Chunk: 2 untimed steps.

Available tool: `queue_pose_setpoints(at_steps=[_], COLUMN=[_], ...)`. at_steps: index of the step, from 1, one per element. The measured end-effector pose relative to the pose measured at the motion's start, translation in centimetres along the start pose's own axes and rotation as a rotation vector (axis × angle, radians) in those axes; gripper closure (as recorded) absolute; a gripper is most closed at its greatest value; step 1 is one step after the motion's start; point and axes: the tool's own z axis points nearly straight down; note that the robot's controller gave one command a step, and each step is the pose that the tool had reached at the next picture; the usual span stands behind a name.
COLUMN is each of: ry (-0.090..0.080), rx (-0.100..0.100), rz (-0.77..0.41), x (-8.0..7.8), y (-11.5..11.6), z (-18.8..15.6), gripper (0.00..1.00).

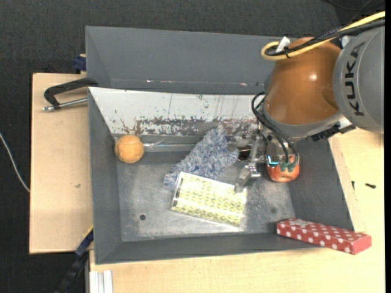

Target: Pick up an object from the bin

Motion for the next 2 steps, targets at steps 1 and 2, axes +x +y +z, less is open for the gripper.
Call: queue_pose_setpoints(at_steps=[1, 2], ry=[-0.009, -0.012], rx=[0.000, -0.001], rz=[0.001, 0.069], x=[-0.2, 1.0], y=[0.0, 3.6], z=[-0.5, 6.4], gripper=[0.00, 0.00])
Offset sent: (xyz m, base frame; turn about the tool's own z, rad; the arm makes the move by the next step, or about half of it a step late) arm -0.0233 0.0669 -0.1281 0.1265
